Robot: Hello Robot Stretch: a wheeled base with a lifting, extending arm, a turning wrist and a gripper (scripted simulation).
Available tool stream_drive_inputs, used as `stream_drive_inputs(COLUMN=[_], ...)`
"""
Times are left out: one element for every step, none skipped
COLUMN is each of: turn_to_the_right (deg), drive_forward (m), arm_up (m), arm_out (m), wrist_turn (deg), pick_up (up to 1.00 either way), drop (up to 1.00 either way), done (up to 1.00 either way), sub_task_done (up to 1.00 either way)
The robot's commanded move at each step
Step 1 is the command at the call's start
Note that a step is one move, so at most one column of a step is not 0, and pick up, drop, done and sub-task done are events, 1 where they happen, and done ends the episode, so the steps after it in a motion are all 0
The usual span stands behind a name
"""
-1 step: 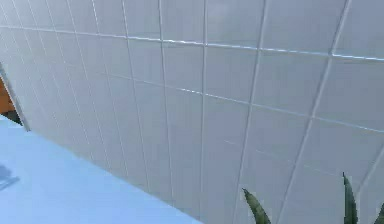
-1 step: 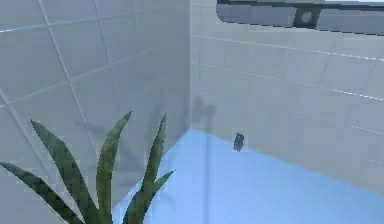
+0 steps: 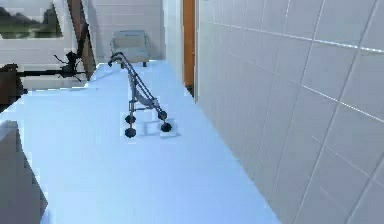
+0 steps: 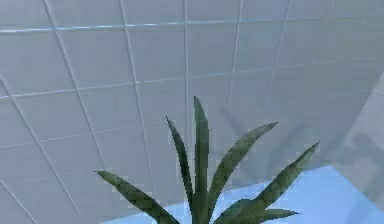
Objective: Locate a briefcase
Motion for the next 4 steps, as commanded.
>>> stream_drive_inputs(turn_to_the_right=[-45.0, -21.0, 0.0, 42.0], drive_forward=[0.0, 0.0, 0.05, 0.0], arm_up=[0.0, 0.0, 0.0, 0.0], arm_out=[0.0, 0.0, 0.0, 0.0], wrist_turn=[0.0, 0.0, 0.0, 0.0], pick_up=[0.0, 0.0, 0.0, 0.0], drop=[0.0, 0.0, 0.0, 0.0], done=[0.0, 0.0, 0.0, 0.0], sub_task_done=[0.0, 0.0, 0.0, 0.0])
